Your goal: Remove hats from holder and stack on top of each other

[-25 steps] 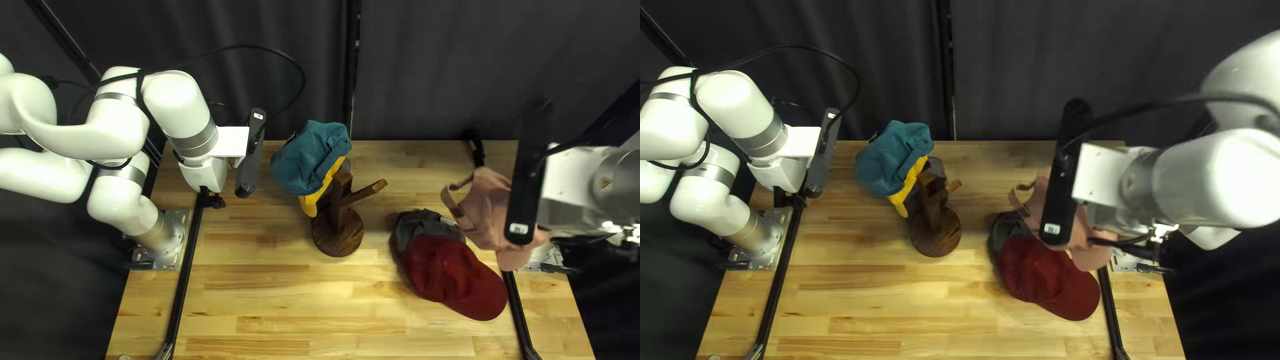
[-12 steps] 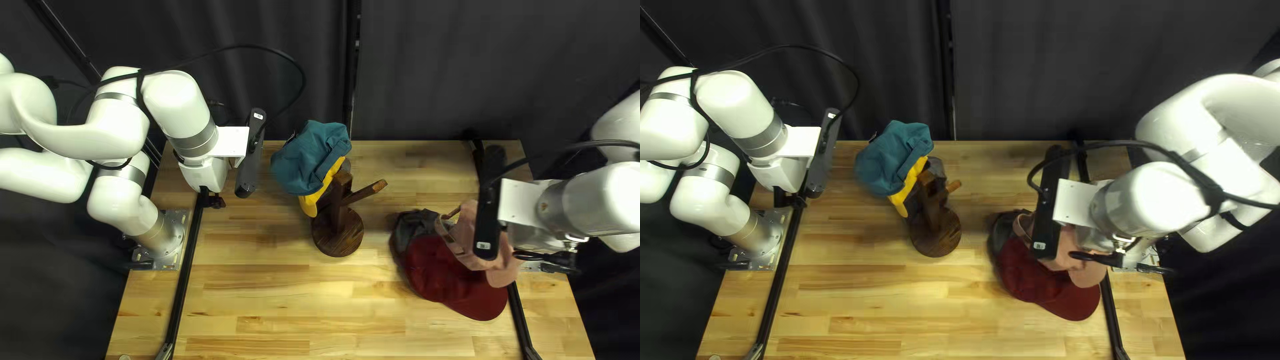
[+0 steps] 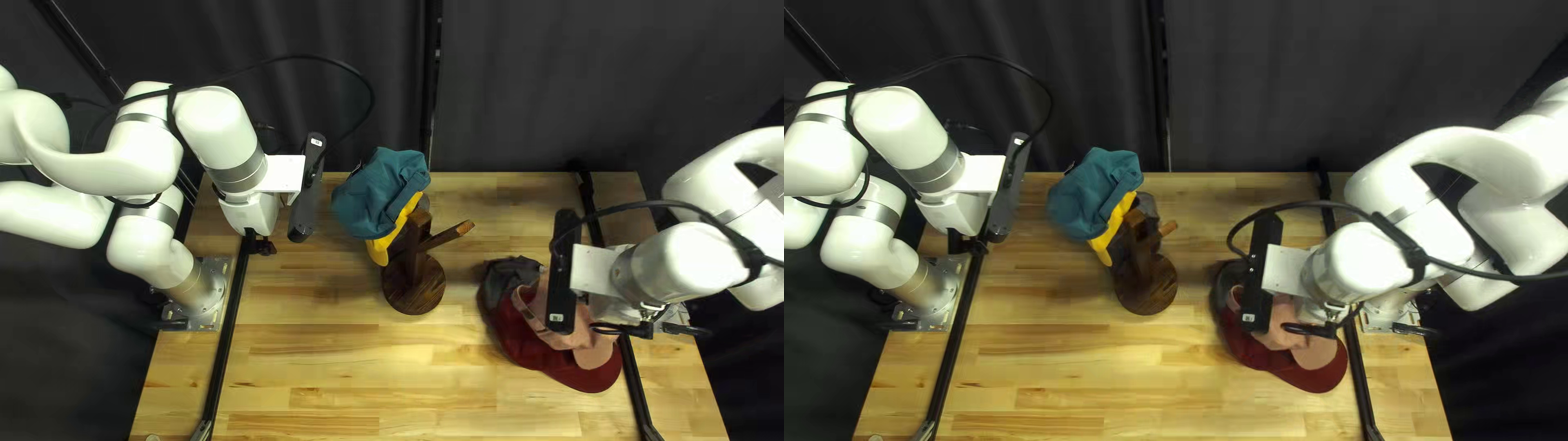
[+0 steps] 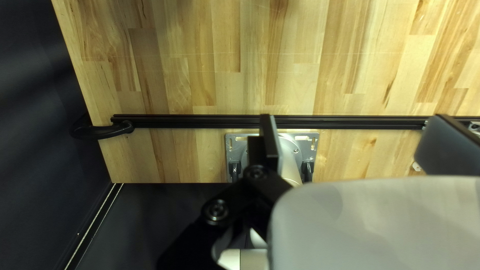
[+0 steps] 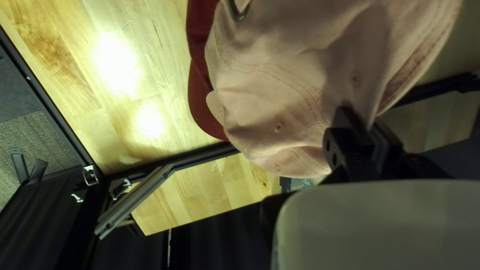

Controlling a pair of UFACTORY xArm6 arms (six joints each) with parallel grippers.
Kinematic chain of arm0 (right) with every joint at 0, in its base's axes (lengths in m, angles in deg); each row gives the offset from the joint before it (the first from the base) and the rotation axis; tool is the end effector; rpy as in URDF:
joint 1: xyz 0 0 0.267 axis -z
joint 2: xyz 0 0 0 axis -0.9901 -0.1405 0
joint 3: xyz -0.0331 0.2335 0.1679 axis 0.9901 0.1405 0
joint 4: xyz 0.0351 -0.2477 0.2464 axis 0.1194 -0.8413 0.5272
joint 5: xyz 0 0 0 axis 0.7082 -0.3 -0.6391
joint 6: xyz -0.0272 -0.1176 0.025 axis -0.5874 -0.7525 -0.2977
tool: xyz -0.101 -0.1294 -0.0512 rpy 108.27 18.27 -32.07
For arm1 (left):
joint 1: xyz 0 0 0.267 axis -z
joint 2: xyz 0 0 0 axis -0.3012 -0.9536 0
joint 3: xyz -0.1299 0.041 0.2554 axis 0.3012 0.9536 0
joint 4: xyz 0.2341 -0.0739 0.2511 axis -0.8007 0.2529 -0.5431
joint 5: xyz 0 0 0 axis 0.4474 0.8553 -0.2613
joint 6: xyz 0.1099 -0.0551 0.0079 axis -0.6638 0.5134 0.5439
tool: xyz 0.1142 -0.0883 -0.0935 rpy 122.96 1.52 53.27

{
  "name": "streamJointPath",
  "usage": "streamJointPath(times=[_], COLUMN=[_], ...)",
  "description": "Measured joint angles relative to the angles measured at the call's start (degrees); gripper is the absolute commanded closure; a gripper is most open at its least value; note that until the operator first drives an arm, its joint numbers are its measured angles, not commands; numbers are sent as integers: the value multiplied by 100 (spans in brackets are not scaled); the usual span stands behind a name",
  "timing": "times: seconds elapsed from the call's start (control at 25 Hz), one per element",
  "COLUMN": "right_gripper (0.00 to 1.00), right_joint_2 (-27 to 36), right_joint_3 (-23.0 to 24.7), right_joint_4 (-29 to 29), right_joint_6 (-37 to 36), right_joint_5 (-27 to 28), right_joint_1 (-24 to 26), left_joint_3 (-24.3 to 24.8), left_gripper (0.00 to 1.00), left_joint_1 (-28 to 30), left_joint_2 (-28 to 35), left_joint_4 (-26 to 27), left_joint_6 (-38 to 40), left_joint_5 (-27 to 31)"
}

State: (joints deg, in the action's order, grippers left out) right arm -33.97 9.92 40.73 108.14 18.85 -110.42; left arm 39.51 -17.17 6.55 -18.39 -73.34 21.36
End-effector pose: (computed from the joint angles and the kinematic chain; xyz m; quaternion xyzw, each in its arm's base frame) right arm 0.2747 0.1076 0.2684 0.9909 -0.0980 -0.0103 0.0915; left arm 0.2544 -0.0004 0.3134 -1.0000 0.0003 -0.0004 0.0022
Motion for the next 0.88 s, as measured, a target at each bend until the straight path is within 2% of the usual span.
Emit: streamJointPath(times=[0.04, 0.16, 0.28, 0.6, 0.88], right_gripper=[0, 0, 0, 0, 0], right_joint_2=[8, 105, 215, 8, -454], right_joint_3=[84, 217, 50, -1195, -2429], right_joint_4=[27, 70, 27, -404, -981], right_joint_6=[-1, 29, 127, 213, -116], right_joint_5=[-98, -218, 16, 1029, 1656], right_joint_1=[10, 18, -30, -102, 15], left_joint_3=[0, 0, 0, 0, 0], left_gripper=[0, 0, 0, 0, 0], left_joint_1=[0, 0, 0, 0, 0], left_joint_2=[0, 0, 0, 0, 0], left_joint_4=[0, 0, 0, 0, 0], left_joint_6=[0, 0, 0, 0, 0], left_joint_5=[0, 0, 0, 0, 0])
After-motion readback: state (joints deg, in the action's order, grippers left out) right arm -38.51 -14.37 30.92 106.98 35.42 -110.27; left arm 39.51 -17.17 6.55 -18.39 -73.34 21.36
